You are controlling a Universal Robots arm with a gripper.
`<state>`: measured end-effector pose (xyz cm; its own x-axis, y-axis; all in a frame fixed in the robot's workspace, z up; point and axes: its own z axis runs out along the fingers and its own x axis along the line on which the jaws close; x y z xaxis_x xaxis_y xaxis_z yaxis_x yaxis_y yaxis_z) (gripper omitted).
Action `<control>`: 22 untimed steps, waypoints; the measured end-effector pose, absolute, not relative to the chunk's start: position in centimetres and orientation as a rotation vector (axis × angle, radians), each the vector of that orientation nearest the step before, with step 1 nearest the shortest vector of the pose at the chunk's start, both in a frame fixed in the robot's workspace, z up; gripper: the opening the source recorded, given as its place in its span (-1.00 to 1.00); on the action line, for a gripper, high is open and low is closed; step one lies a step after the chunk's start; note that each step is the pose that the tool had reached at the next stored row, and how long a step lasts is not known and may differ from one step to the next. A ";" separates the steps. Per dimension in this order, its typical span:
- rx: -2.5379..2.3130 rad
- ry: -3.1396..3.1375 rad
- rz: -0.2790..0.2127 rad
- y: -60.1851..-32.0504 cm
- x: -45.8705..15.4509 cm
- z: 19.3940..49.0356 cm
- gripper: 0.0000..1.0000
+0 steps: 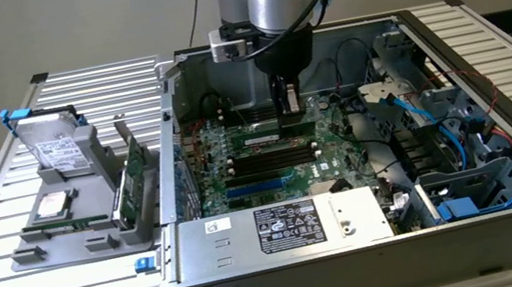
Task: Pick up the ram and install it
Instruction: 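Insert the ram into the slot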
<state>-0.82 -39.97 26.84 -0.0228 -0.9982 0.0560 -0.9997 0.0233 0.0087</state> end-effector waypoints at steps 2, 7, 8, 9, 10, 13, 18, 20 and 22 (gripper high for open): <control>2.163 -2.213 0.052 -40.0 -0.8 26.6 -0.73; 2.161 -2.212 0.055 -40.0 -0.8 25.9 -0.73; 2.161 -2.212 0.056 -39.9 -0.8 25.9 -0.73; 2.161 -2.211 0.057 -39.9 -0.8 25.8 -0.73; 2.160 -2.211 0.057 -39.9 -0.8 25.7 -0.73; 2.160 -2.210 0.059 -39.9 -0.8 25.5 -0.73; 2.159 -2.209 0.060 -39.9 -0.8 25.5 -0.73; 2.159 -2.209 0.060 -39.9 -0.8 25.5 -0.73; 2.159 -2.210 0.060 -39.9 -0.8 25.4 -0.73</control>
<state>-0.82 -39.94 25.42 -0.0228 -0.9977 0.0641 -0.9997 0.0234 0.0085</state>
